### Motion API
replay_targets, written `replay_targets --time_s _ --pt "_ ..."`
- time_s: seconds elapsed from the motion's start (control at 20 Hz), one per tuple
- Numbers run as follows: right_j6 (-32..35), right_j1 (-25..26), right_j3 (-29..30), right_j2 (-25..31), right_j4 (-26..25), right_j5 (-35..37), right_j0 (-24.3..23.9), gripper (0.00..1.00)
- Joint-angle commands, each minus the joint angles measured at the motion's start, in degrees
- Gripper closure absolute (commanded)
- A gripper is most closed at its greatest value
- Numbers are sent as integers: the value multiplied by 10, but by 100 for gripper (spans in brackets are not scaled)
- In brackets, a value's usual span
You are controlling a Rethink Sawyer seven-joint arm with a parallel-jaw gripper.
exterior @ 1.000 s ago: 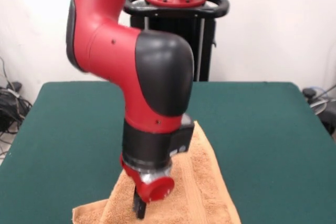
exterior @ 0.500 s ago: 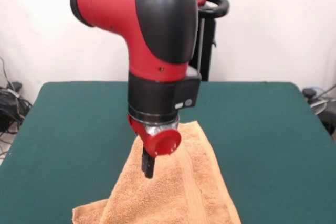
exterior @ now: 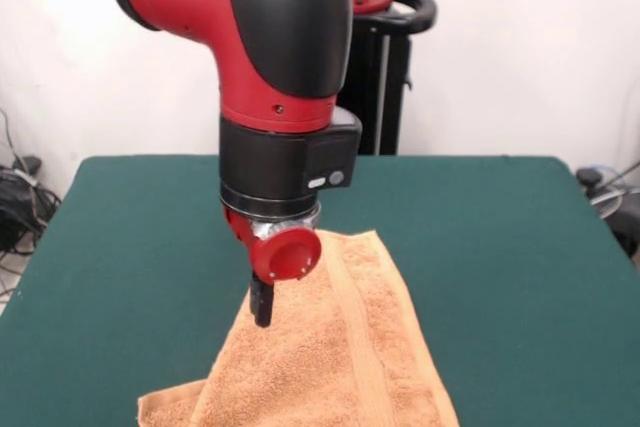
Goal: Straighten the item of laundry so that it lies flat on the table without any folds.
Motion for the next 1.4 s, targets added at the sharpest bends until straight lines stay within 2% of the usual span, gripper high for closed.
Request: replay_targets --time_s 0.05,0.1,0.15,0.35,0.75,1.2,1.3,1.4 --pt "48 24 59 44 -33 -16 -6 100" --pt "37 32 41 23 -51 -9 4 100" --pt "31 29 44 34 -53 -6 -5 0" --pt "42 31 31 12 -67 -19 4 0" --pt "-29 29 24 76 -116 -22 -57 0" --pt "-49 32 10 120 -174 -22 -96 0" --pt "-68 6 30 138 -188 -1 -107 0" --pt "-70 -56 72 134 -196 47 -100 0"
